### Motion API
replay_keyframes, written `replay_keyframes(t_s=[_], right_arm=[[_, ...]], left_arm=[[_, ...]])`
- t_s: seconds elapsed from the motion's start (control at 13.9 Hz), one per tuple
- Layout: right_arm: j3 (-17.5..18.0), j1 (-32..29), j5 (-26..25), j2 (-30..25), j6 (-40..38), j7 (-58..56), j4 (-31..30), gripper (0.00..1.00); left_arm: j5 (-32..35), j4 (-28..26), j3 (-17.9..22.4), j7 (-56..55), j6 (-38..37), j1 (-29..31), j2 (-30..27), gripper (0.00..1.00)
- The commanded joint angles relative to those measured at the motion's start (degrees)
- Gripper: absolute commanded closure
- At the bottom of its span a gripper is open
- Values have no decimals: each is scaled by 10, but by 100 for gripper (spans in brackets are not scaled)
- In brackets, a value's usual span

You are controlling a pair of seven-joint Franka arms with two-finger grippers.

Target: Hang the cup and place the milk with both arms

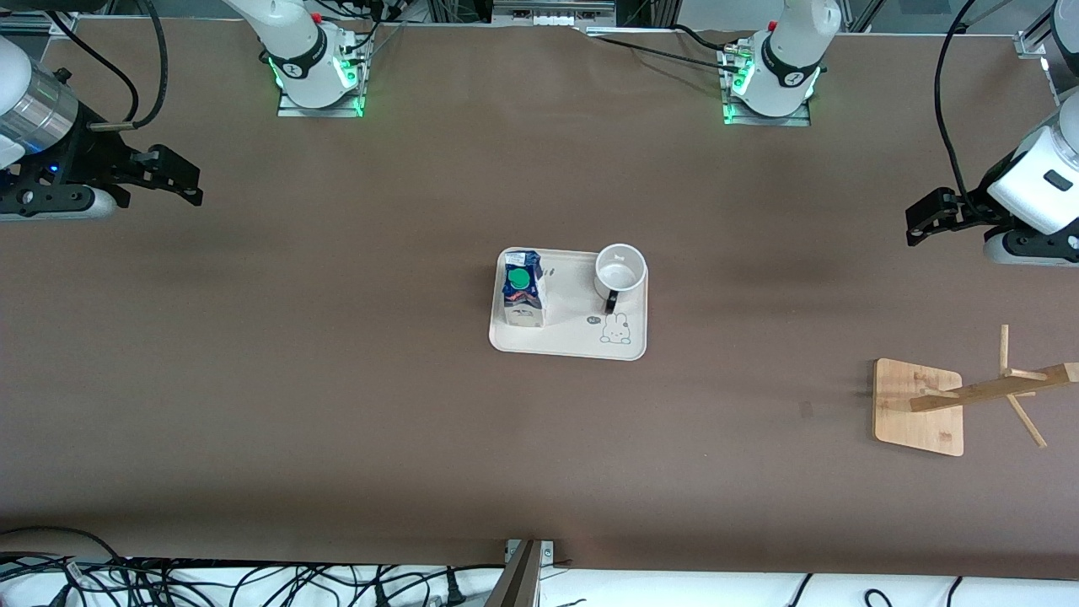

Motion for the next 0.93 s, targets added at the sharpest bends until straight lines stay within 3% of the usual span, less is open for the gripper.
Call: replay_keyframes(t_s=[0.0, 0.43, 0.86], right_arm=[[3, -2, -6, 2, 5, 3, 4, 0], [7, 1, 8, 21, 56, -6, 9, 0], [17, 96, 40, 102, 54, 7, 13, 0]], left_arm=[[-9, 18, 2, 10, -15, 1, 7, 0], [-9, 18, 2, 11, -25, 2, 7, 0], [-9, 18, 2, 11, -27, 0, 7, 0]])
